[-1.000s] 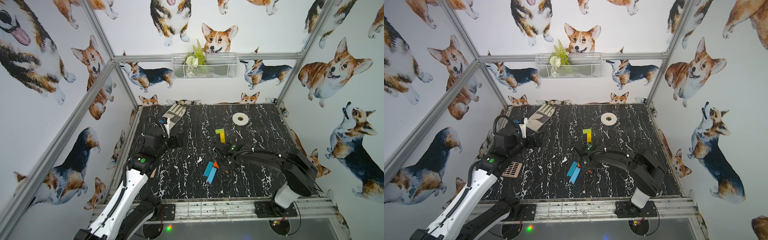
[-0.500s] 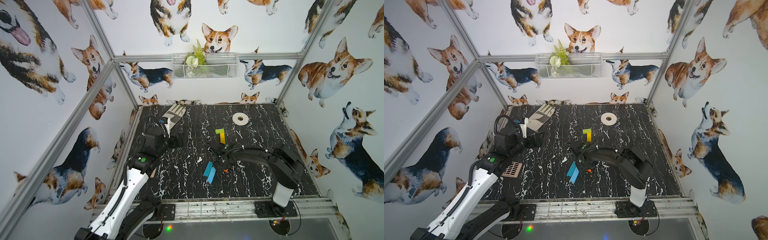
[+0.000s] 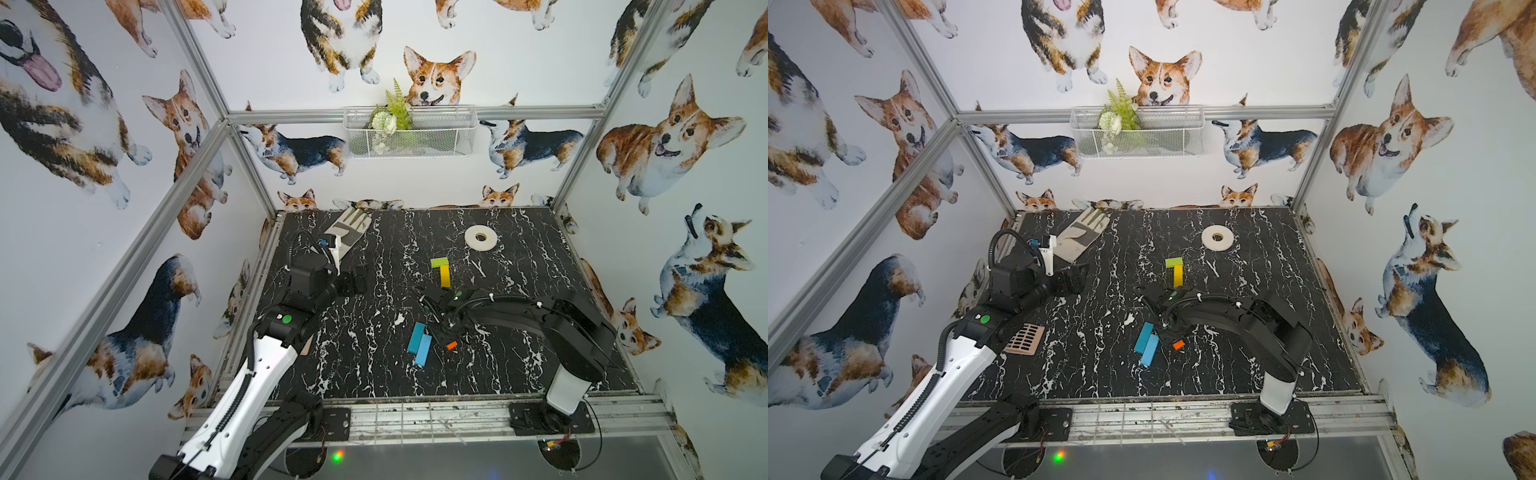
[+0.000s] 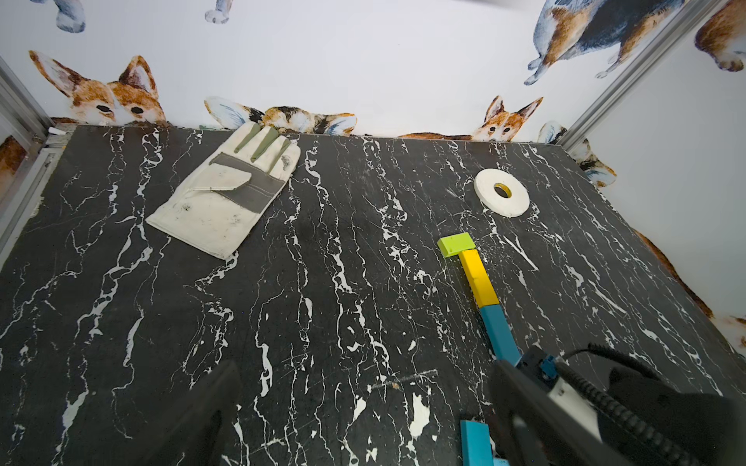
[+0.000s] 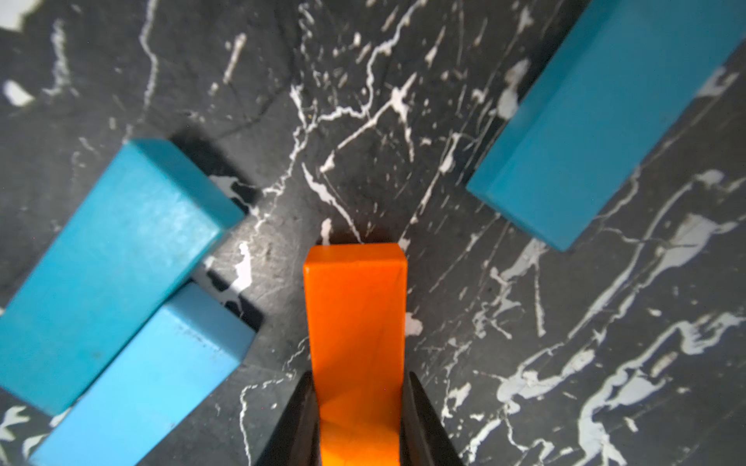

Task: Assemble a giraffe with building blocks
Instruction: Pick up the building block from the center of the board, then assemble the building block at the center of the board.

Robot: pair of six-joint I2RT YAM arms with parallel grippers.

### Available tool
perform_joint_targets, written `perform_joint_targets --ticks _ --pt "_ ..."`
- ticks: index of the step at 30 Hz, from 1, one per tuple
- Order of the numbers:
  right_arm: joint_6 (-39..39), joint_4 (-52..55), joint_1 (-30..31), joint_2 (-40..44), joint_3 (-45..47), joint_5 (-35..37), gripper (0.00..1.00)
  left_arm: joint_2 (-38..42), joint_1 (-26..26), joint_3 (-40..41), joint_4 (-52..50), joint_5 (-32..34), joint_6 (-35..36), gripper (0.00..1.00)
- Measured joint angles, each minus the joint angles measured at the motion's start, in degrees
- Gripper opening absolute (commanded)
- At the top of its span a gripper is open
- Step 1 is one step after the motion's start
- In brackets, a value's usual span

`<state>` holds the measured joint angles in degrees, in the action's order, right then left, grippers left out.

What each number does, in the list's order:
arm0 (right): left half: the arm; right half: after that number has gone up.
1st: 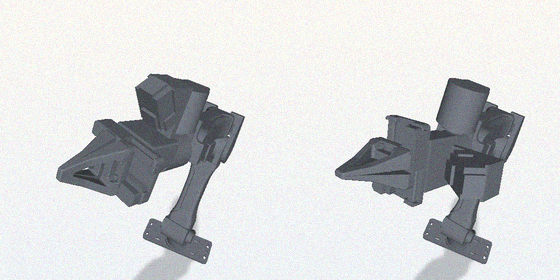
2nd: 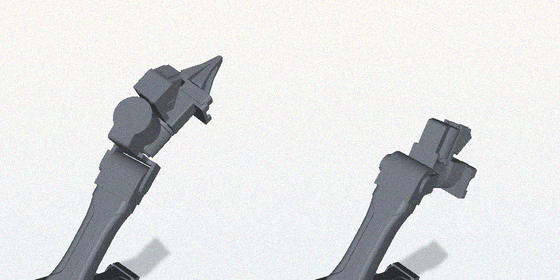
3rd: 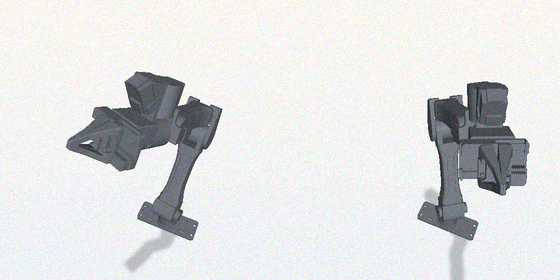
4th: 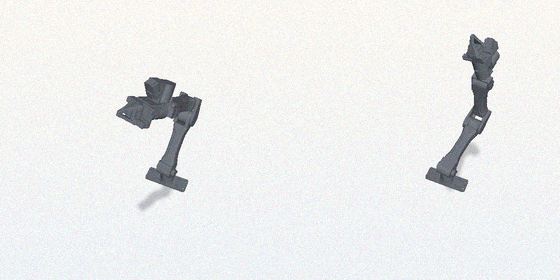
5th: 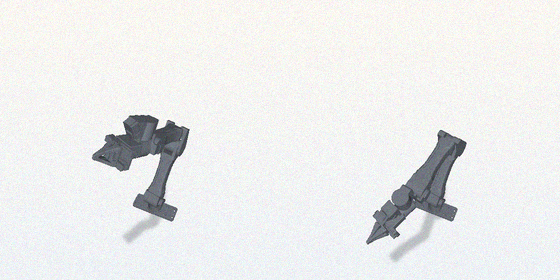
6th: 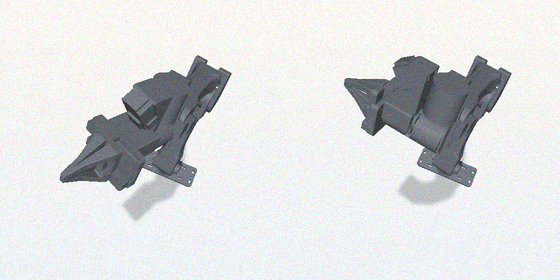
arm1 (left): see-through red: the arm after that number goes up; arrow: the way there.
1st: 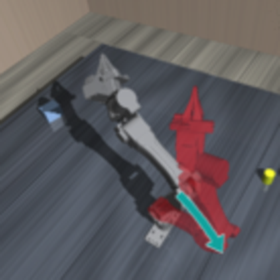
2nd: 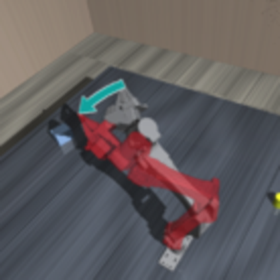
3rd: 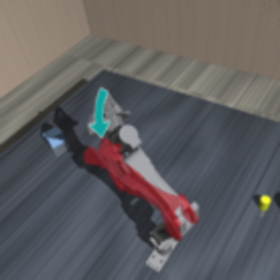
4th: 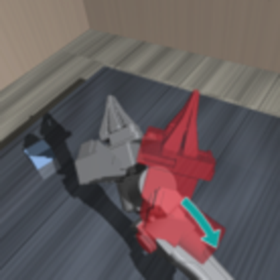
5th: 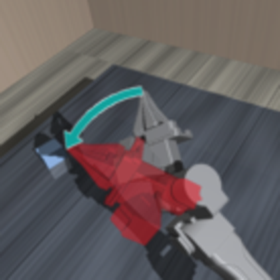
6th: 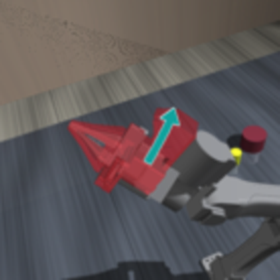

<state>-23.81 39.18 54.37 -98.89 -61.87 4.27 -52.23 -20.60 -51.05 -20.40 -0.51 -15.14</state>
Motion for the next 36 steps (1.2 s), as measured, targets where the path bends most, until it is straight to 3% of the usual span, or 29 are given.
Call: perform_joint_targets --ticks 5,8,10,12,16,18,20,21,22,23,24,31,36 --pt "0.0 -4.2 -0.9 14.2 1.0 -5.4 0.11 0.0 0.0 0.0 0.0 0.0 0.0 1.00" --pt "-1.3 -10.9 -7.0 26.5 4.0 -8.3 0.01 0.0 0.0 0.0 0.0 0.0 0.0 1.00" --pt "-0.6 -16.8 -12.3 33.0 7.0 -7.1 0.00 0.1 0.0 0.0 0.0 0.0 0.0 1.00" --pt "6.3 -23.1 -14.4 38.1 11.6 -6.3 0.00 0.1 0.0 0.0 0.0 -0.1 0.0 1.00" --pt "27.6 -33.3 -16.2 43.6 19.7 -6.8 0.00 0.1 0.0 0.0 0.0 -0.3 0.0 1.00" --pt "37.0 -32.9 -20.3 43.2 19.1 -8.8 0.00 0.1 0.0 0.0 0.0 -0.4 0.0 1.00" --pt "44.0 -28.5 -26.8 39.9 13.5 -14.3 0.11 0.1 0.0 0.0 0.0 -0.6 0.0 1.00" --pt "46.2 -27.3 -29.0 38.4 11.1 -16.0 0.12 0.1 0.0 0.0 0.1 -0.6 0.0 1.00" --pt "48.3 -25.6 -31.0 36.8 9.0 -18.2 0.12 0.1 0.0 0.0 0.1 -0.7 0.0 1.00" --pt "51.4 -21.7 -32.8 33.9 5.9 -21.4 0.05 0.1 0.0 0.0 0.1 -0.7 0.0 1.00" --pt "53.0 -19.8 -33.2 32.3 4.4 -22.9 0.00 0.1 0.0 0.0 0.1 -0.7 0.0 1.00" --pt "65.3 0.2 -34.3 17.1 -4.7 -28.1 0.00 0.1 0.0 0.0 0.2 -1.1 0.0 1.00" --pt "71.5 8.8 -34.1 7.8 -9.2 -29.1 0.00 0.1 0.1 0.0 0.3 -1.1 -0.1 1.00"
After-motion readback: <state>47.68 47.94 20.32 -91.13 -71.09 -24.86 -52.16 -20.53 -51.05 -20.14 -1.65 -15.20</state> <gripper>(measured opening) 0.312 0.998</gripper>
